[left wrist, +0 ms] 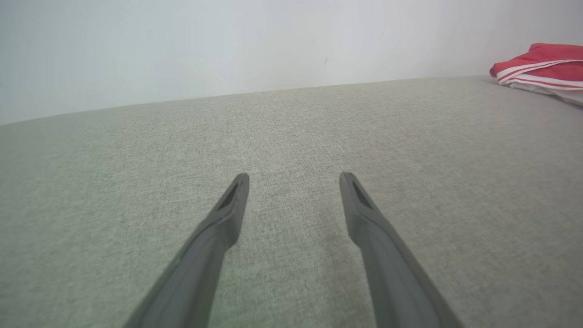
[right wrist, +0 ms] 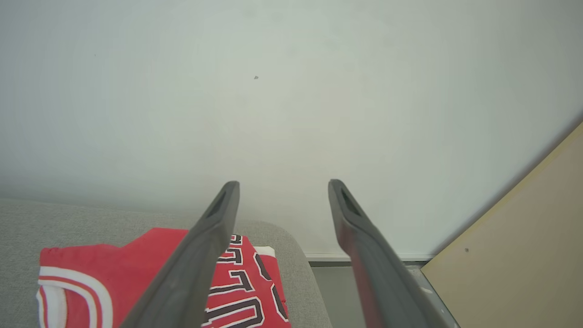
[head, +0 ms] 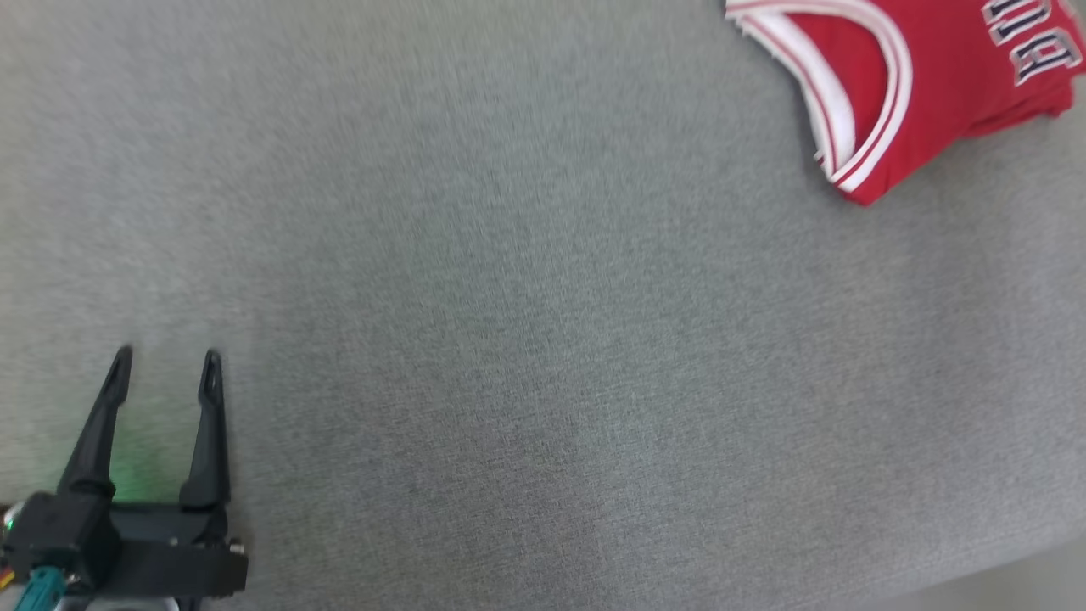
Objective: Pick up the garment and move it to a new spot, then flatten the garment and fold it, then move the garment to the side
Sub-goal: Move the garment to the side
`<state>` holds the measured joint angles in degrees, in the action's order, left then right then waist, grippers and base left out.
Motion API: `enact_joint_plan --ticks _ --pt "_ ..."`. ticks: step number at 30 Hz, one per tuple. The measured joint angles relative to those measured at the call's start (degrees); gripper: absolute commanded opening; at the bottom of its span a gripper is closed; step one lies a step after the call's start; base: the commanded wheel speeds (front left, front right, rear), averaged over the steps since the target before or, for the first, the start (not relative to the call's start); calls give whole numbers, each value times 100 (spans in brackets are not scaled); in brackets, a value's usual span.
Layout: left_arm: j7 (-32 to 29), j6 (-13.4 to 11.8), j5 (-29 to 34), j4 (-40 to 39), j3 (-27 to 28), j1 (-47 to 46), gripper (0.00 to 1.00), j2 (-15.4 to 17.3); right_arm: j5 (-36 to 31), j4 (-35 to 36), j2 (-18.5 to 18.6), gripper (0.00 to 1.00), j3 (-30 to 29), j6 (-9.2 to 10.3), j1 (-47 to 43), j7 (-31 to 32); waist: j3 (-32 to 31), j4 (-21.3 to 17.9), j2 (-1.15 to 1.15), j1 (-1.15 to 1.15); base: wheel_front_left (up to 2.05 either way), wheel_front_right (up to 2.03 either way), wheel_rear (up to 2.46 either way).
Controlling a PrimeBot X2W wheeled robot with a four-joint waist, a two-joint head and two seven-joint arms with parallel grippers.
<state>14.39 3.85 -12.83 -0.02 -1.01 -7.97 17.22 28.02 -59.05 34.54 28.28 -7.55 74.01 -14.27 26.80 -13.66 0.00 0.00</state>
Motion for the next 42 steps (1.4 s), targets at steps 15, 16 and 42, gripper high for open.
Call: enact_joint_plan --ticks 15,16,42 --pt "65 -79 -104 311 252 612 100 -436 -274 1601 -582 100 -843 0 -2150 -73 -1262 231 -1 -2 0 0 0" --pt "64 -75 -104 328 267 647 100 -453 -323 1734 -634 100 -932 0 -2326 -73 -1341 255 0 -2 0 0 0" --pt "65 156 123 498 556 927 100 -931 -1106 4429 -2111 100 -2763 0 -6505 -71 -2338 868 -1 -1 0 0 0"
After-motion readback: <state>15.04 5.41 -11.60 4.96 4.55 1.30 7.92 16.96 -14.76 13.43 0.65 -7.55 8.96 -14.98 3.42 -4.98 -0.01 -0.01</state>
